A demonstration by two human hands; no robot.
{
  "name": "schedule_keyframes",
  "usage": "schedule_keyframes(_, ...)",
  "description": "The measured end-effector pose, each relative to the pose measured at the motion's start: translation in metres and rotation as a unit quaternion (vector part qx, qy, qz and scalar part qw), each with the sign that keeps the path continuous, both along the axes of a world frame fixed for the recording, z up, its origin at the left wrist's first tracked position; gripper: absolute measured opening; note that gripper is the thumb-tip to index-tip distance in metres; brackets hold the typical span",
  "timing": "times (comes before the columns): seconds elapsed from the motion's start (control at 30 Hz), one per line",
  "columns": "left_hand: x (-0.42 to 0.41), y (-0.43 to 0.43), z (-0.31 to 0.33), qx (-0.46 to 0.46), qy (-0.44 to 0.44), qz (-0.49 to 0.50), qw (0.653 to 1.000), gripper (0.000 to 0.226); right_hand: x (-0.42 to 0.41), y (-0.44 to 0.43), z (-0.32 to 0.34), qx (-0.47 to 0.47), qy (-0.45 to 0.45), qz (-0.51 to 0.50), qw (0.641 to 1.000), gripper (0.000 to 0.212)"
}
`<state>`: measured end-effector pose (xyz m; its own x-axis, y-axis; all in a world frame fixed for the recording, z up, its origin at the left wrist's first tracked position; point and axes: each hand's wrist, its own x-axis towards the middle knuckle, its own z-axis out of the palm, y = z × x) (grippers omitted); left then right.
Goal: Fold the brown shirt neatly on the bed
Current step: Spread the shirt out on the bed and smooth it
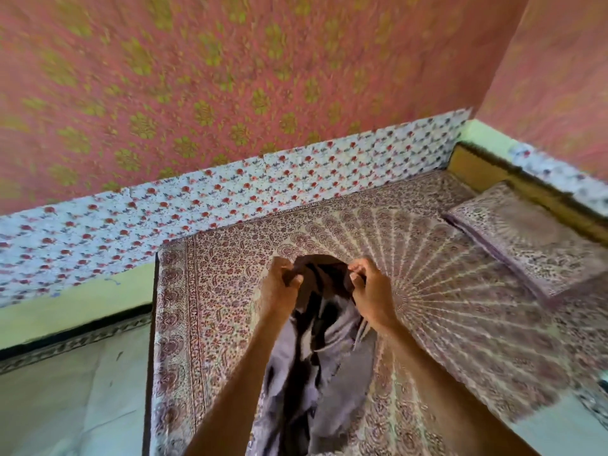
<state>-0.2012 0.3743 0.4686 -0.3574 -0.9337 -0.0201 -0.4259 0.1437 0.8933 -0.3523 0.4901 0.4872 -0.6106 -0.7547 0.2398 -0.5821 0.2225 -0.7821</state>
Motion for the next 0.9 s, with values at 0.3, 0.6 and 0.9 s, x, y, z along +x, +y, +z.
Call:
schedule_keyframes(0.3,-0.021,0.089,0.153,-0.273,0.074,0.250,0.926,0.025,-0.095,0.124,0.142,-0.104,0.225,-0.168,0.954,0.037)
schedule_keyframes(0.6,-0.006,0.091,0.178,-0.292,-0.045,0.190,0.936,0.026,-0.183,0.181,0.148,-0.027,0.317,-0.276,0.907,0.041)
schedule_keyframes(0.9,-0.037,0.103,0.142,-0.250,-0.107,0.085,0.958,0.018,-0.205,0.202,0.122,0.028,0.233,-0.417,0.878,0.016)
